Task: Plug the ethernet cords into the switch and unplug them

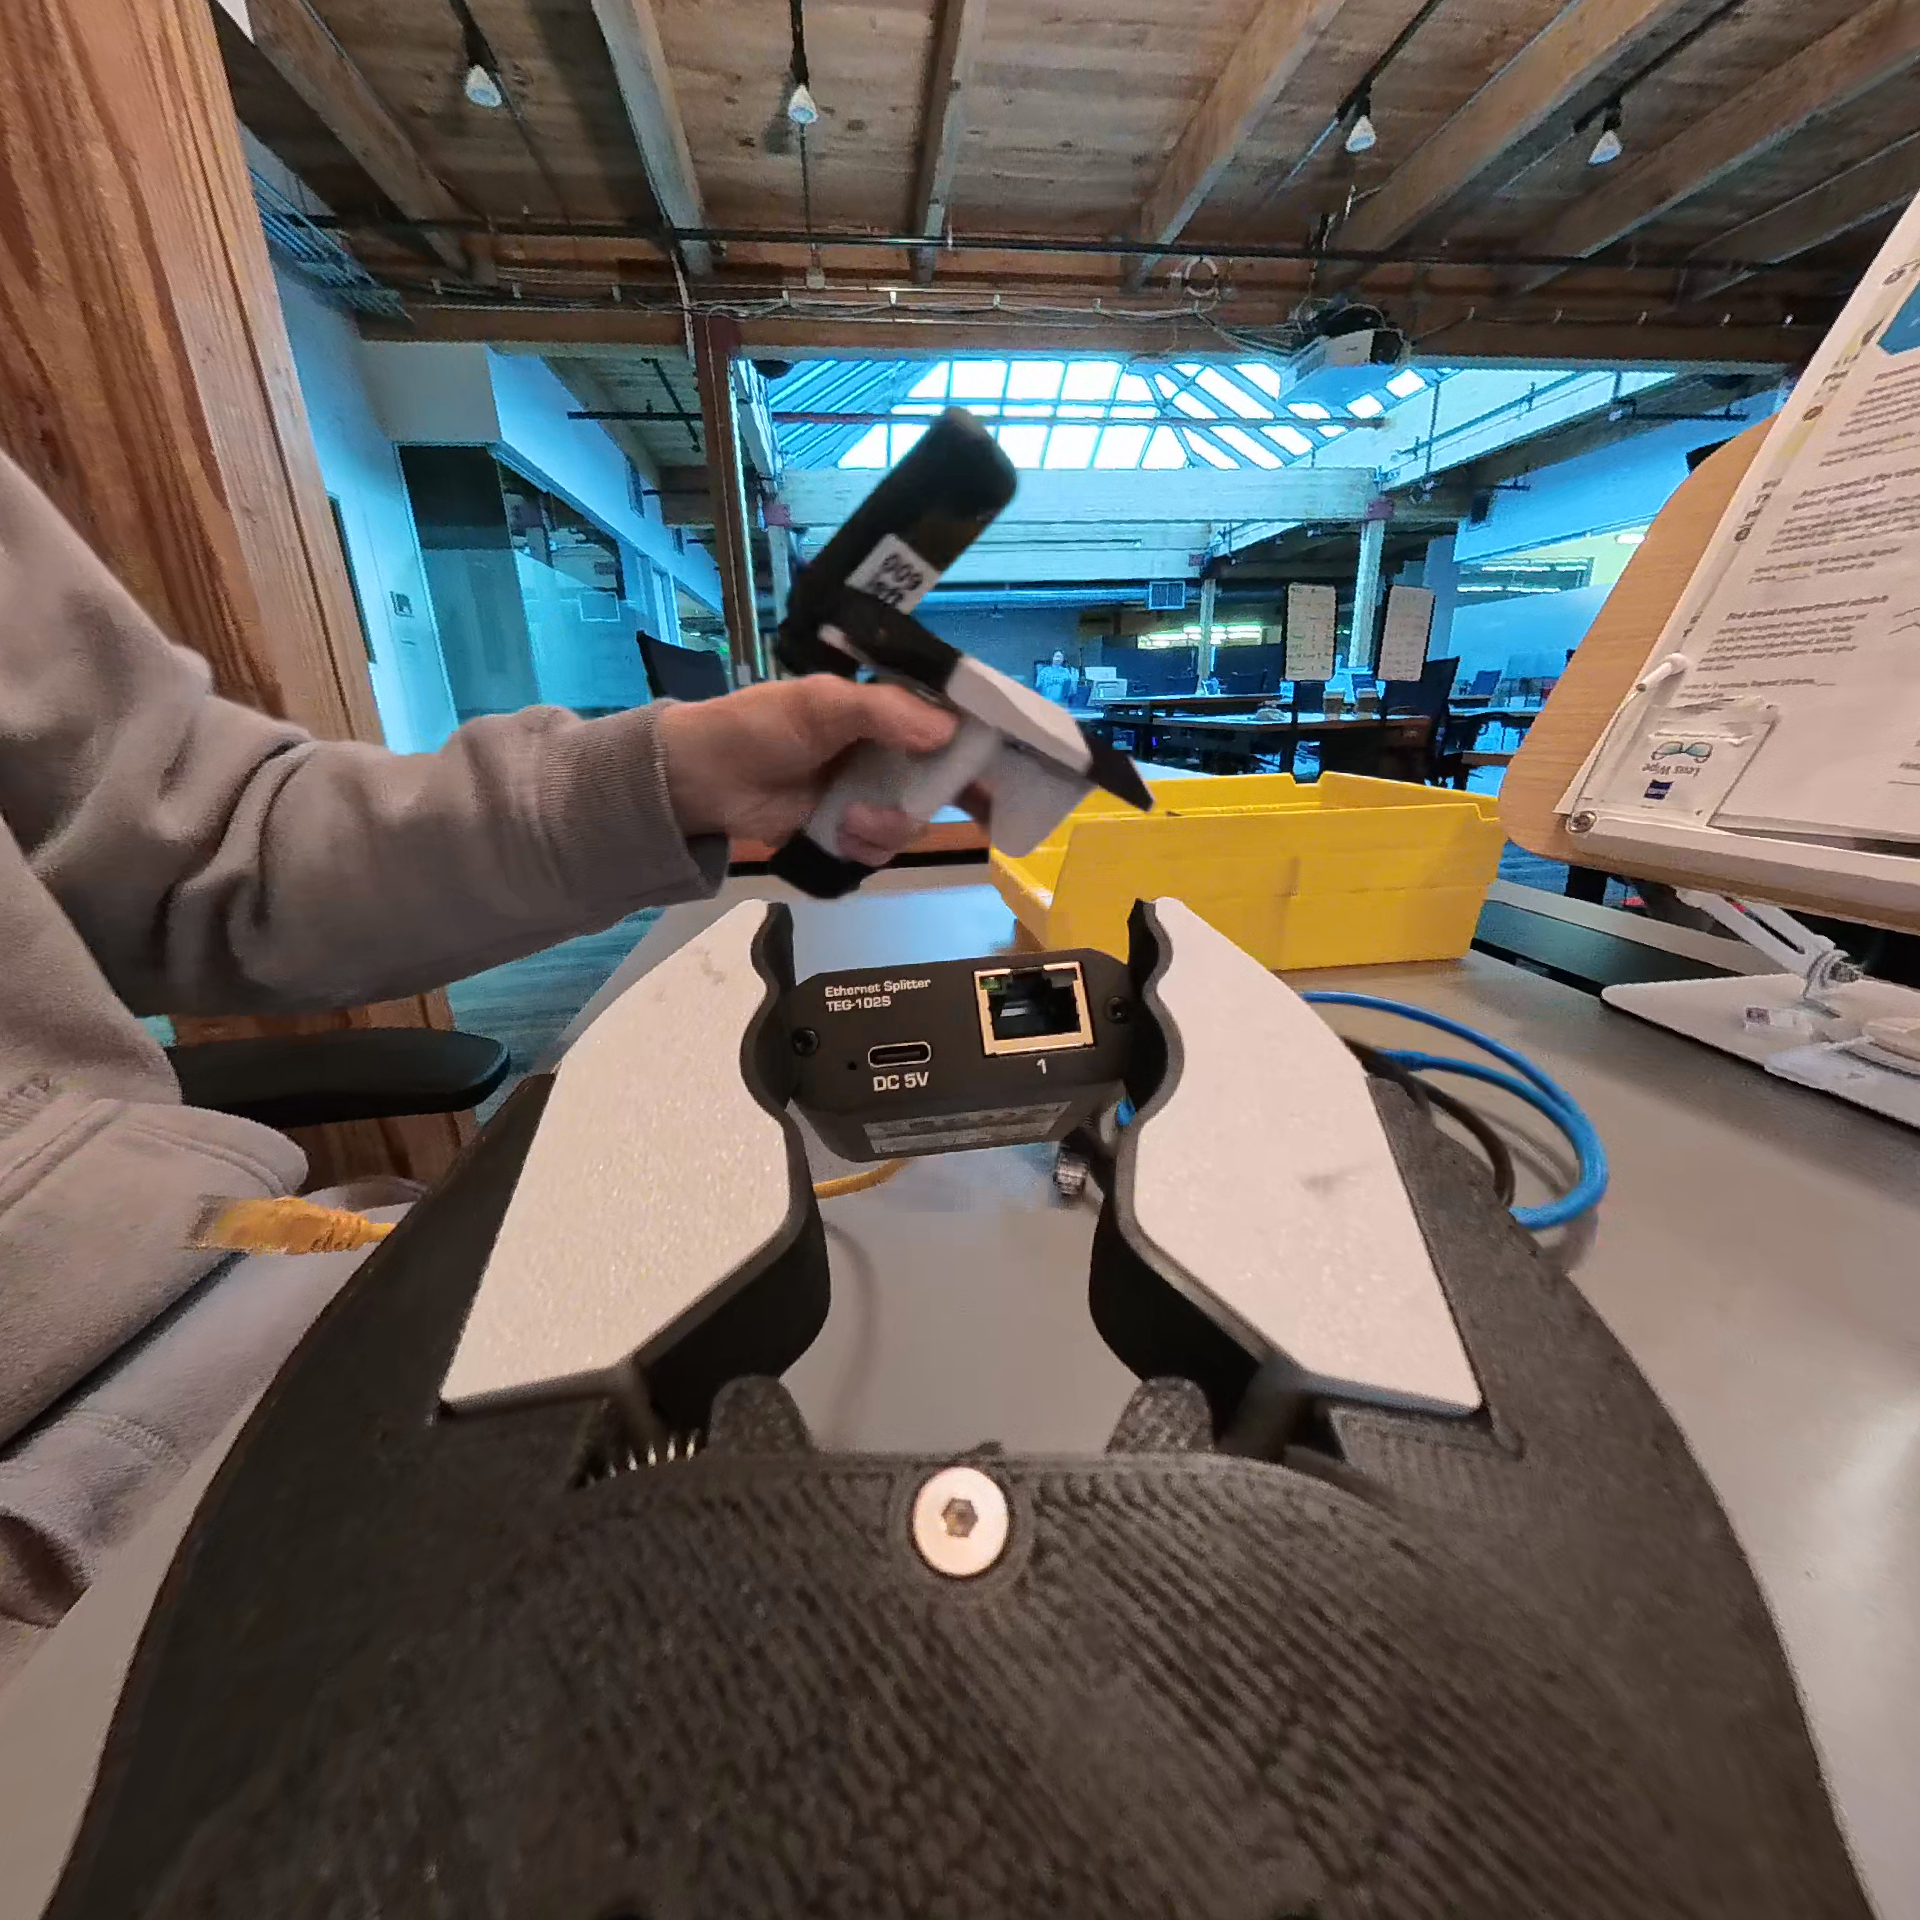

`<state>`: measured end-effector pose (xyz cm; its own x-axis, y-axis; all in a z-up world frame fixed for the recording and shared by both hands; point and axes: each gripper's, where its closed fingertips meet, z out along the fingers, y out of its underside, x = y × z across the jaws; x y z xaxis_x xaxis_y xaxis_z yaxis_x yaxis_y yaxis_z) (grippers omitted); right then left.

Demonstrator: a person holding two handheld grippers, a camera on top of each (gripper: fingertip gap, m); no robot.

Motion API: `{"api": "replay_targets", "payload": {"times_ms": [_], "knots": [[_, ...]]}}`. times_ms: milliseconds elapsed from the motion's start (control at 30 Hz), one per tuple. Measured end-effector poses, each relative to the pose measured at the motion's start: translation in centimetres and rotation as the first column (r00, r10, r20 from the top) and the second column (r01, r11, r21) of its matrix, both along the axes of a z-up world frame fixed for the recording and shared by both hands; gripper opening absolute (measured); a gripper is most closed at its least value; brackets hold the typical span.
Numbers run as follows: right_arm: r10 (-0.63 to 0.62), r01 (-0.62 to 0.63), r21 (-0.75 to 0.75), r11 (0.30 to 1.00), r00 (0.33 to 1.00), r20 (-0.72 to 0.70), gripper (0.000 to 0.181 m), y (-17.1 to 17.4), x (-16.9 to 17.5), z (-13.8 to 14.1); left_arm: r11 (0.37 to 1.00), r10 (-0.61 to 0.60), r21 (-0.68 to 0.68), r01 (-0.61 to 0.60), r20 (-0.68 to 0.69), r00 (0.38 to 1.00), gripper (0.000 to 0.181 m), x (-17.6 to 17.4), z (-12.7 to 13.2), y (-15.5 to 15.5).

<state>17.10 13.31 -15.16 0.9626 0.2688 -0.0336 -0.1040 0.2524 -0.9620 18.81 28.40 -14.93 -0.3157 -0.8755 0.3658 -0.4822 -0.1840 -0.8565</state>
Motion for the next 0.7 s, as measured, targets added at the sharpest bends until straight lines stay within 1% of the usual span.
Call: {"api": "replay_targets", "payload": {"times_ms": [33,100,133,200,233,267,333,400,433,500,533,567,600,633,667,700], "knots": [[0.007,-0.007,-0.001,1.000,1.000,0.001,0.063,0.0,-0.1,0.0,0.995,-0.044,-0.086,0.047,0.034,0.998,0.054,-1.0,0.5,-1.7],[0.014,-0.014,0.002,1.000,1.000,0.007,0.063,0.0,-0.2,0.0,0.955,-0.174,-0.238,0.178,0.037,0.984,0.054,-3.1,0.0,-5.7],[0.017,-0.017,0.002,1.000,1.000,0.009,0.063,-0.1,-0.3,0.0,0.919,-0.241,-0.315,0.237,0.024,0.970,0.055,-4.1,-0.8,-7.7],[0.020,-0.020,0.010,1.000,1.000,0.008,0.063,-0.1,-0.3,0.1,0.835,-0.349,-0.451,0.314,0.006,0.937,0.055,-5.4,-2.4,-11.2],[0.034,-0.034,0.020,0.999,0.999,0.007,0.063,-0.2,-0.5,0.2,0.801,-0.392,-0.497,0.334,-0.013,0.920,0.054,-5.7,-3.3,-12.4],[0.051,-0.051,0.031,0.998,0.999,0.002,0.063,-0.3,-0.8,0.3,0.782,-0.421,-0.525,0.337,-0.045,0.906,0.055,-5.8,-4.3,-13.4],[0.065,-0.065,0.039,0.997,0.998,0.010,0.063,-0.2,-1.2,0.3,0.765,-0.459,-0.548,0.339,-0.094,0.883,0.056,-5.4,-5.9,-14.7],[0.073,-0.074,0.044,0.996,0.997,0.023,0.063,-0.2,-1.6,0.4,0.724,-0.500,-0.595,0.349,-0.105,0.859,0.055,-5.0,-6.4,-15.5],[0.082,-0.083,0.048,0.995,0.996,0.025,0.063,-0.2,-1.8,0.4,0.689,-0.524,-0.629,0.360,-0.090,0.847,0.054,-4.9,-6.2,-15.7],[0.110,-0.111,0.072,0.991,0.994,0.023,0.063,-0.5,-2.2,0.8,0.588,-0.574,-0.716,0.377,-0.040,0.818,0.054,-4.8,-5.5,-15.9],[0.116,-0.117,0.085,0.989,0.993,0.019,0.063,-0.6,-2.2,1.0,0.540,-0.593,-0.761,0.361,-0.040,0.804,0.052,-4.7,-5.4,-15.8],[0.124,-0.125,0.087,0.988,0.992,0.021,0.063,-0.7,-2.3,1.1,0.513,-0.601,-0.789,0.339,-0.048,0.798,0.050,-4.5,-5.3,-15.5],[0.128,-0.130,0.090,0.987,0.991,0.023,0.063,-0.7,-2.4,1.2,0.511,-0.593,-0.788,0.343,-0.034,0.805,0.049,-4.2,-5.0,-15.1],[0.129,-0.130,0.095,0.987,0.991,0.024,0.062,-0.7,-2.5,1.3,0.537,-0.576,-0.763,0.360,-0.020,0.818,0.049,-3.9,-4.9,-14.7],[0.138,-0.140,0.096,0.985,0.990,0.024,0.063,-0.8,-2.6,1.4,0.585,-0.558,-0.722,0.370,-0.027,0.829,0.050,-3.5,-5.2,-14.3],[0.146,-0.148,0.096,0.984,0.989,0.027,0.063,-0.7,-2.7,1.5,0.635,-0.546,-0.672,0.380,-0.042,0.837,0.057,-3.0,-5.7,-14.0]]}}
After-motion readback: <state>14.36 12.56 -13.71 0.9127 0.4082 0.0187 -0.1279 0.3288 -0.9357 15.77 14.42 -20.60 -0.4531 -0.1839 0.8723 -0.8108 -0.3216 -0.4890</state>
